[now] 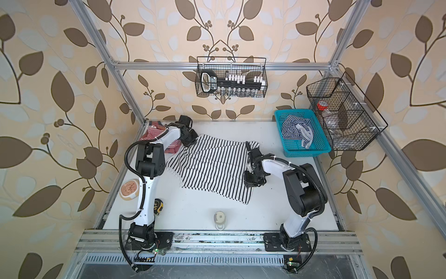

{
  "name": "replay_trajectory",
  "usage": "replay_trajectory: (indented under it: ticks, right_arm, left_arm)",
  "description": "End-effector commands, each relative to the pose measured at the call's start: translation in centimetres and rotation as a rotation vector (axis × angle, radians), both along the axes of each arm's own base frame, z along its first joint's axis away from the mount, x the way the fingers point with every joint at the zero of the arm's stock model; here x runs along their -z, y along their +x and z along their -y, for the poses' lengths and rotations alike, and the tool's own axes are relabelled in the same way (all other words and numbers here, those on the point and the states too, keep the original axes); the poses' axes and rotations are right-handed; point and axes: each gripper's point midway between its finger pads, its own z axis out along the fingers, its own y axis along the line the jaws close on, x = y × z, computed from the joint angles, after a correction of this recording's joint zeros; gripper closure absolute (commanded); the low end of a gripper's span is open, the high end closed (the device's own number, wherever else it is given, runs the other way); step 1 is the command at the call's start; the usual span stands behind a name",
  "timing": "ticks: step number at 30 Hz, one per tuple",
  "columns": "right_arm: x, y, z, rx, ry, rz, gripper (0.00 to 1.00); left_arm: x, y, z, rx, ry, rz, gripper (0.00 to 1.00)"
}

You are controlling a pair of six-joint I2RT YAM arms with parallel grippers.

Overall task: Fold and stack tank tops
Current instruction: Smooth out the tank top at the center of the table.

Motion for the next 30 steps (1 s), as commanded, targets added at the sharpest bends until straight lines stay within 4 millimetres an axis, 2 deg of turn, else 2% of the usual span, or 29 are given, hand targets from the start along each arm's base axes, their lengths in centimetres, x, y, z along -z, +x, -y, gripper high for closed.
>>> replay_trajectory:
  ticks: [1,4,8,13,16,19,23,27,30]
  right_arm:
    - [0.6,-0.8,4.1,0.014,-0.133,-0.047,1.0]
    - [0.1,-0.2,5.7,0.035,-0.147,-0.049,1.0]
    - [-0.2,0.4,6.9,0.029,-0.159,-0.063,1.0]
    - [-0.6,-0.3,4.7,-0.035,-0.071,-0.07,1.0]
    - [-0.2,-1.1,4.7,-0.038,-0.071,-0.082,1.0]
    - [0.1,-1.4,4.8,-0.033,-0.068,-0.084,1.0]
    - [0.3,-1.3,5.6,-0.03,-0.077,-0.087,1.0]
    - [0.2,-0.7,6.5,-0.025,-0.082,-0.081,1.0]
    - [-0.3,0.3,6.7,-0.043,-0.086,-0.06,1.0]
  left_arm:
    - [1.9,-0.1,-1.3,-0.045,-0.004,-0.045,1.0]
    - [1.4,0.1,-1.0,-0.054,-0.033,-0.031,1.0]
    - [0.9,-0.8,-0.9,-0.064,-0.048,-0.035,1.0]
    - [-0.1,-1.9,-0.7,-0.073,-0.078,-0.033,1.0]
    - [-1.2,-2.5,-0.3,-0.071,-0.109,-0.027,1.0]
    - [-3.6,-2.9,0.1,-0.062,-0.133,0.015,1.0]
    - [-8.0,-3.5,-0.1,-0.039,-0.127,0.089,1.0]
    - [-12.6,-5.3,-0.6,-0.015,-0.096,0.15,1.0]
    - [-15.1,-7.8,-1.1,0.011,-0.057,0.172,0.98]
